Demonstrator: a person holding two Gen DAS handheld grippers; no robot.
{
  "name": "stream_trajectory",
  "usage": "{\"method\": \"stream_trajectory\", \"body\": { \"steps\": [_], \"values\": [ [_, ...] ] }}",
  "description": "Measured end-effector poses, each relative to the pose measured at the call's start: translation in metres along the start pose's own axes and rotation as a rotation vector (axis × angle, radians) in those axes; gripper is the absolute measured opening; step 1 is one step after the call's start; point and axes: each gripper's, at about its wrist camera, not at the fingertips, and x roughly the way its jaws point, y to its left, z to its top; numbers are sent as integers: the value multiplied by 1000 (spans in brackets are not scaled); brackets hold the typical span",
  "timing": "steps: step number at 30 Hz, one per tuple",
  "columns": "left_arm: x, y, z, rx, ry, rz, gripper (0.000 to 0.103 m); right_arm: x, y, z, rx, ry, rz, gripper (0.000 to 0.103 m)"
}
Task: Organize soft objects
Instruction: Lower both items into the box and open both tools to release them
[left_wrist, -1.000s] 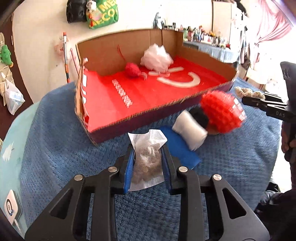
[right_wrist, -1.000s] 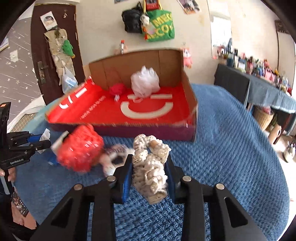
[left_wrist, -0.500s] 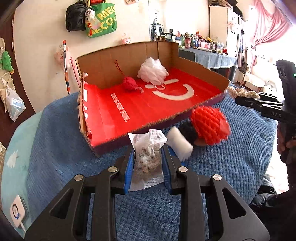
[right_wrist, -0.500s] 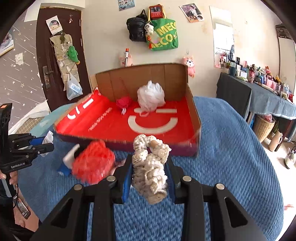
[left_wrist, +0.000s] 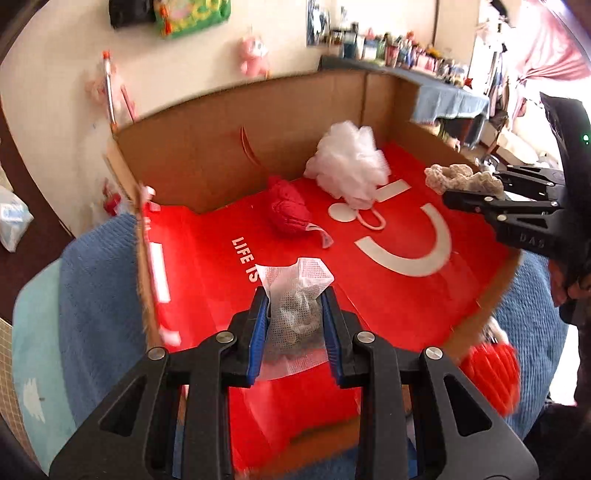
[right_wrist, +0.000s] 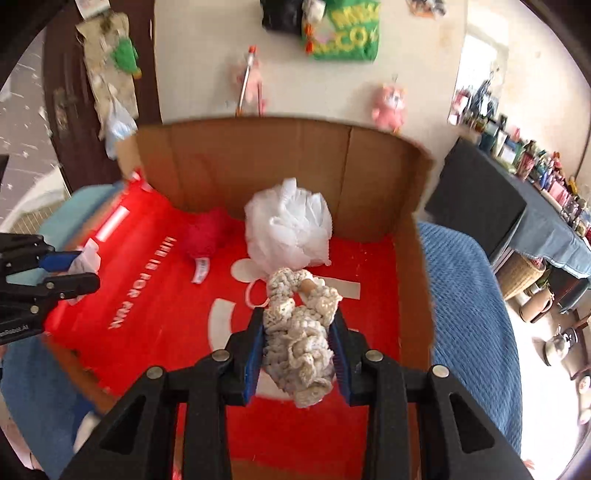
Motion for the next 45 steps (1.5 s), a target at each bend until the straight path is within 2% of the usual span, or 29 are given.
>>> {"method": "stream_trajectory", "body": {
  "steps": [8,18,27,37,45],
  "values": [
    [54,14,21,-46,115,23,26,56,-14,13,16,160,-54,36],
    [82,18,22,-77,204,50,26,80,-20,17,19,230,-59,36],
    [96,18,31,-82,211,61,26,88,-16,18,-10,258,-89,37],
    [91,24,26,-85,207,55,27,94,-20,24,-2,258,-84,38],
    [89,27,26,-81,204,51,27,97,-27,25,-3,260,-69,44]
  ]
}}
